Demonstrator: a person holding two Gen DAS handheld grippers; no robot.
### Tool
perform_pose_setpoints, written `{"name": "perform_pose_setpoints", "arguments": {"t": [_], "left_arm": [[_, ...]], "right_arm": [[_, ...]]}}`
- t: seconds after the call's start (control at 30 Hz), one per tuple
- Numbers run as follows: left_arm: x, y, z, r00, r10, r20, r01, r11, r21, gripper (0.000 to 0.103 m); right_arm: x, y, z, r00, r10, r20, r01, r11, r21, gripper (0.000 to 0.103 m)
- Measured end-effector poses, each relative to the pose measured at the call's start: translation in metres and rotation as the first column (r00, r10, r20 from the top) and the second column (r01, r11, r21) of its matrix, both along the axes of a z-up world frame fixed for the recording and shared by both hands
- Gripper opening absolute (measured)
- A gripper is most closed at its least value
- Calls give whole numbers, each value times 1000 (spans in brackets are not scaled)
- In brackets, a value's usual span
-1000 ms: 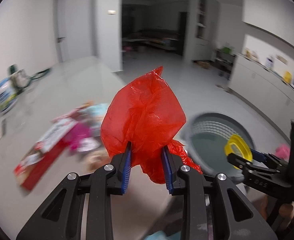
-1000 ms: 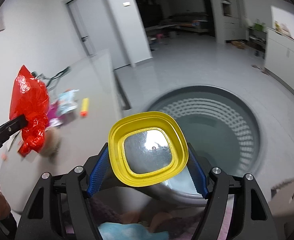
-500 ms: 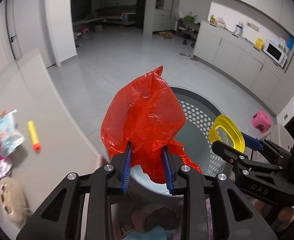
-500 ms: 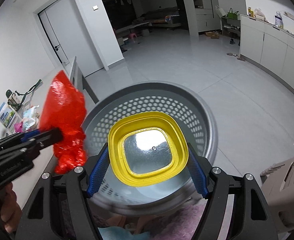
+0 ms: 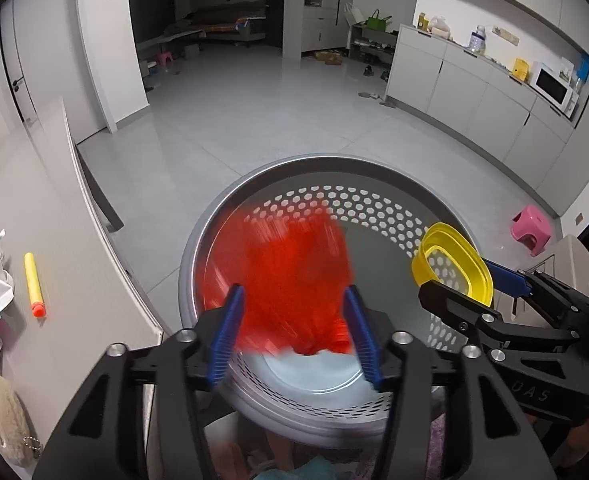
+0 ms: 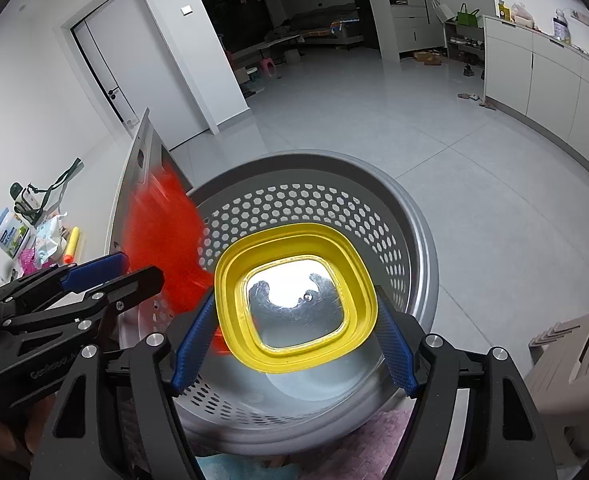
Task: Collect trash
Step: 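Carry the red bag and yellow lid over the grey basket and release both, then withdraw both open grippers from the basket back toward the table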
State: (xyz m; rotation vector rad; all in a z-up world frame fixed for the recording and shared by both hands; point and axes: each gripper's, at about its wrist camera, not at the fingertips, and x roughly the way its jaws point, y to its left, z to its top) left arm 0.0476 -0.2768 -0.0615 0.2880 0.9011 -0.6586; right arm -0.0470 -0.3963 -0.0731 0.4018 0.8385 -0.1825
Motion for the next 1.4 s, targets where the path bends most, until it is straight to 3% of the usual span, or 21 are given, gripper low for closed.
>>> {"name": "perform_pose_setpoints", "arguments": {"t": [0.13, 0.67, 0.87, 1.1, 1.4], "left_arm": [[2, 1, 3, 1000, 14, 15, -14, 1000, -1, 70], [4, 13, 2, 998, 63, 7, -63, 998, 4, 70], [3, 19, 7, 997, 81, 11, -81, 997, -9, 75], [3, 32, 12, 991, 126, 45, -126, 992, 0, 88], [-4, 57, 24, 983, 159, 90, -160, 987, 3, 88]], "right_arm": [[-1, -3, -1, 1000, -10, -5, 10, 1000, 8, 72], [-5, 0, 0, 1000, -26, -5, 26, 1000, 6, 76], [-9, 2, 3, 999, -32, -9, 32, 999, 1, 76], [-11, 5, 6, 999, -37, -8, 38, 999, 3, 76], [-11, 25, 16, 1000, -18, 9, 18, 1000, -19, 76]]}}
